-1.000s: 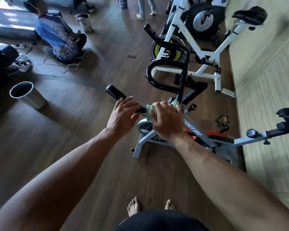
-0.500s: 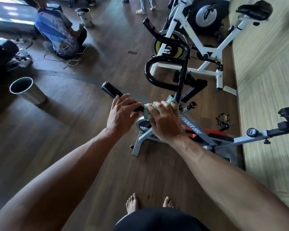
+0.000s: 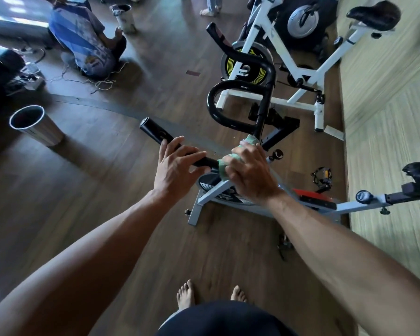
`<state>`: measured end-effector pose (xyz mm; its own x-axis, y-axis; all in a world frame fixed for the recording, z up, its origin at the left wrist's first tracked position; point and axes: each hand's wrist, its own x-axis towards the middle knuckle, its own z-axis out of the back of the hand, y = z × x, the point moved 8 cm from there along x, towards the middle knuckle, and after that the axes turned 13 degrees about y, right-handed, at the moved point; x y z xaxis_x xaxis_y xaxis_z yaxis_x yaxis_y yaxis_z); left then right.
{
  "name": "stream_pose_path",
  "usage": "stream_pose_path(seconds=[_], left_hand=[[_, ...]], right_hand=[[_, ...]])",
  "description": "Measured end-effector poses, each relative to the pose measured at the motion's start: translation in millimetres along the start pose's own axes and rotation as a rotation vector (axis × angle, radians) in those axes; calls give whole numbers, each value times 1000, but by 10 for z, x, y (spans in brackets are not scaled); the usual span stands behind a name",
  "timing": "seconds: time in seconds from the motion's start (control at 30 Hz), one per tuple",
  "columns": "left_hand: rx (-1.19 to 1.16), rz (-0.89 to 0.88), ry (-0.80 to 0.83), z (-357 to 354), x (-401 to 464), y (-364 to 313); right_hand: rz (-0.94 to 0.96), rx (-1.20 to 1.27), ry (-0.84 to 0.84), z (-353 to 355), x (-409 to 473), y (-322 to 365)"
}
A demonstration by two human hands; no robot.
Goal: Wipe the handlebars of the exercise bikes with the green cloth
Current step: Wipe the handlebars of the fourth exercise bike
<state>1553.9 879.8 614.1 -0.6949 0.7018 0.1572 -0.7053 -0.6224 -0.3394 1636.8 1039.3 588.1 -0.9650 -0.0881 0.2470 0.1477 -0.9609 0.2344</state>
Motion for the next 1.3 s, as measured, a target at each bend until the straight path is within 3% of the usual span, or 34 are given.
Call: stream_pose_path(seconds=[0.2,0.37,0.53,0.8,0.97,1.1,1.3], left_hand=[[-21,7,-18,29,-17,-9],[-15,13,1,18,-12,-13],[0,10,26,22,-4,-28],[7,10,10,-6,-14,6],[-15,24,43,-7,-14,0],[1,21,37,-10,-19,11],[6,10,29,9,11,14]], right_hand=[[-85,93,-6,33,78,-126],[80,87,22,1,8,-127],[-17,114,169,53,218,-486],[46,151,119,-20,81,-407],[-80,186,63,13,186,-520],[-162,193,-34,-19,28,-231],[-165,165,47,-135,-133,-24]])
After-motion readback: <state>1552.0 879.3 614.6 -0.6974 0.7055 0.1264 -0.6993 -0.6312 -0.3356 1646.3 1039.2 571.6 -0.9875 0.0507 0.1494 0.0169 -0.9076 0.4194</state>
